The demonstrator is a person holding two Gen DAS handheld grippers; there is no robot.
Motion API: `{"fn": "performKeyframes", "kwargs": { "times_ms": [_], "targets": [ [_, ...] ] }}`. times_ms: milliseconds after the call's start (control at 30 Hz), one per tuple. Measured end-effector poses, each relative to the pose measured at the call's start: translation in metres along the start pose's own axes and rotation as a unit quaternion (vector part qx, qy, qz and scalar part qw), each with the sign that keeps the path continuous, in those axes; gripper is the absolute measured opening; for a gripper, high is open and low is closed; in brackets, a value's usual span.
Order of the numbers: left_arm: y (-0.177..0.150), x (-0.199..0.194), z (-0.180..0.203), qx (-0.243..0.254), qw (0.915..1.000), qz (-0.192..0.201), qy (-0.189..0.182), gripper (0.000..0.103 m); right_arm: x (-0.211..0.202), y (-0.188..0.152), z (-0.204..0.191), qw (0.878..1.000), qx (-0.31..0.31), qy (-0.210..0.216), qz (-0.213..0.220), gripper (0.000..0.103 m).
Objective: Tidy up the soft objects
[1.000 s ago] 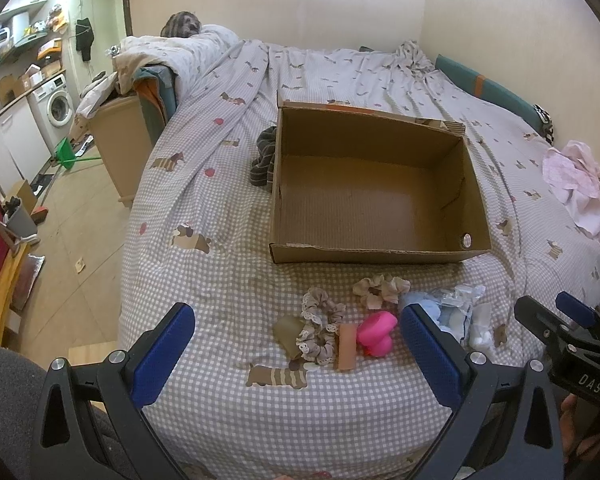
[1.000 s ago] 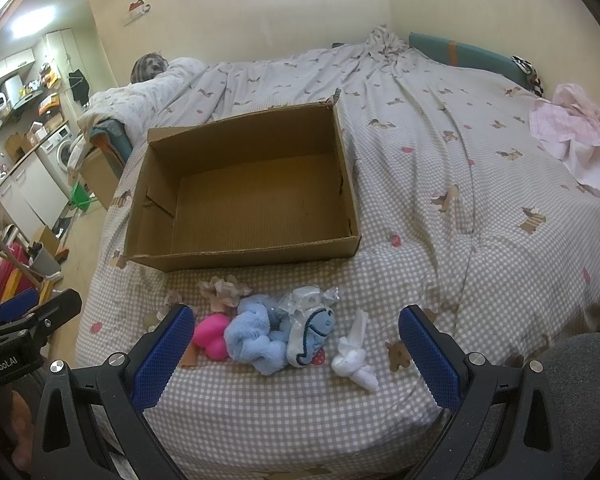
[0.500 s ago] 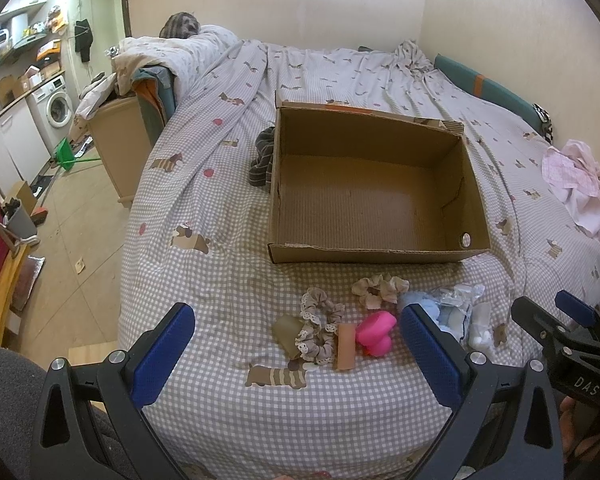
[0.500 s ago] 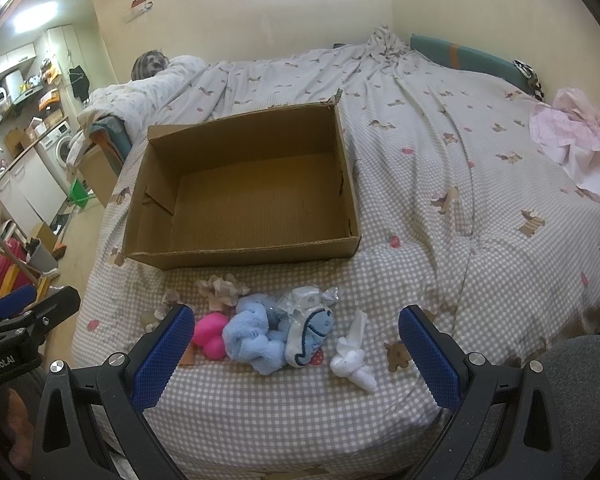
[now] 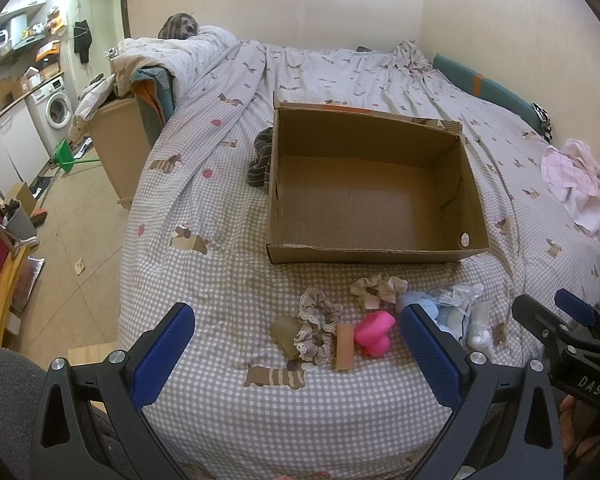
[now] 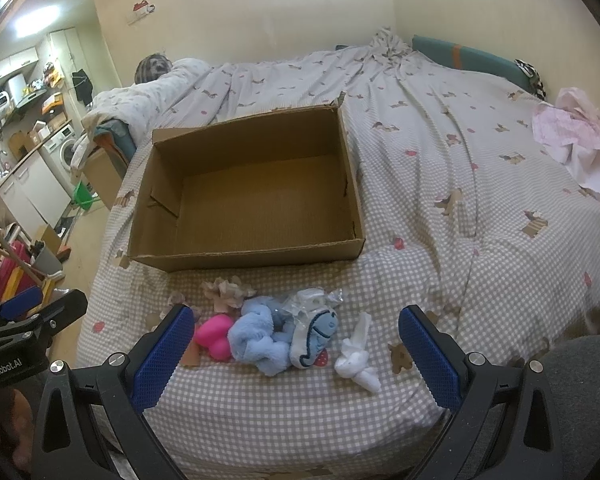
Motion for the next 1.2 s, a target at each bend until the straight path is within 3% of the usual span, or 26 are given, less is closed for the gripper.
{"fn": "performKeyframes", "kwargs": {
  "times_ms": [600, 700, 900, 1067, 1133, 1200],
  "targets": [
    [0.001, -0.002, 0.002, -0.002, 1.0, 0.001, 0.001, 0.102, -0.003, 0.003, 0.003, 1.0, 0.009, 0.006, -0.007, 0.103],
    [0.002, -0.001, 0.001, -0.006, 1.0, -0.001, -0.001, 0.102, -0.008, 0.012, 0.003, 0.999, 0.01, 0.028, -0.018, 0.103],
    [0.001, 0.0, -0.005, -0.017, 0.9998, -0.008, 0.002, 0.102, 0.012, 0.024, 0.027, 0.993, 0.059, 0.041, -0.091, 0.103],
    [0.001, 0.003, -0.011, -0.031, 0.9993, -0.017, 0.006, 0.102, 0.046, 0.022, 0.062, 0.977, 0.126, 0.04, -0.169, 0.103],
    [-0.001, 0.008, -0.013, -0.03, 0.999, -0.026, 0.022, 0.102, 0.058, 0.018, 0.074, 0.967, 0.153, 0.038, -0.2, 0.085],
    [-0.002, 0.012, -0.017, -0.034, 0.9983, -0.034, 0.032, 0.102, 0.066, 0.016, 0.082, 0.958, 0.179, 0.051, -0.216, 0.084]
  ]
}}
Point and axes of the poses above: each gripper's, at about its wrist camera, not at the fingertips, and x roughly the way its jaws point, z to its right, y to its top, the point moved 3 cm from there along x, roughly the way its jaws point, and after that the axes turned 2 degrees about x, right-handed, at the moved point
